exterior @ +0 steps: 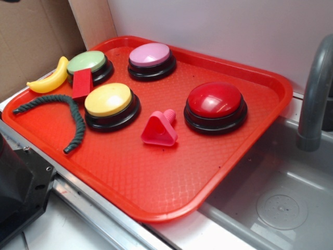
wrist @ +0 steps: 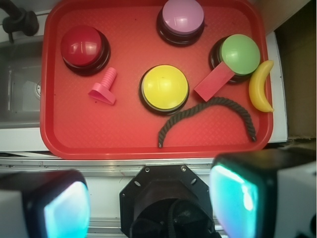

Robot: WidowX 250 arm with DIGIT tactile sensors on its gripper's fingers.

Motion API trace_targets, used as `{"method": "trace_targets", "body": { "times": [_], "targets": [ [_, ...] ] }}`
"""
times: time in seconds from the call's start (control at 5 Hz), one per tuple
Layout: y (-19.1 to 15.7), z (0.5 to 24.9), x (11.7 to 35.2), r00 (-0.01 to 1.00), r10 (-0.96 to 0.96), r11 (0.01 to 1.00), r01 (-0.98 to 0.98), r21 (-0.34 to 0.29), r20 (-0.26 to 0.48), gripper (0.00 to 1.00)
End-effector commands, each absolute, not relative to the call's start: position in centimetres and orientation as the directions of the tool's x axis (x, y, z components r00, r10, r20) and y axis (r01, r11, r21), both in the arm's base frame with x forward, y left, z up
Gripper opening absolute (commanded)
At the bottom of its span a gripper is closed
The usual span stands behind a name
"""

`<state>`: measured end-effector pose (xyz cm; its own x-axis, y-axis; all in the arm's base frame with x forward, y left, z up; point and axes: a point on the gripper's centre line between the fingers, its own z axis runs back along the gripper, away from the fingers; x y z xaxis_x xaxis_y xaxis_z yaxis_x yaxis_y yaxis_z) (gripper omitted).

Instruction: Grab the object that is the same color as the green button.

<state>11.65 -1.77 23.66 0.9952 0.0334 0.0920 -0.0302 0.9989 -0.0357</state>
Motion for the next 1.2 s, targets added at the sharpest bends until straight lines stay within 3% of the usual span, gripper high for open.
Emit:
{"method": "trace_targets", "body": {
  "times": [0.0,0.2,0.4,0.8,1.0],
  "targets": [
    [-1.8,23.7,11.7,0.995,0.033,0.999,-0.03,-0.036,0.092,1.0],
    [-0.6,22.4,12.6,0.988,0.142,0.99,-0.14,-0.035,0.053,1.0],
    [0.6,20.7,12.8,0.961,0.27,0.961,-0.265,-0.081,0.055,1.0],
    [5.5,15.1,12.7,0.81,0.58,0.813,-0.568,-0.129,0.092,1.0],
    [6.9,12.9,12.8,0.742,0.664,0.747,-0.654,-0.117,0.094,1.0]
  ]
}}
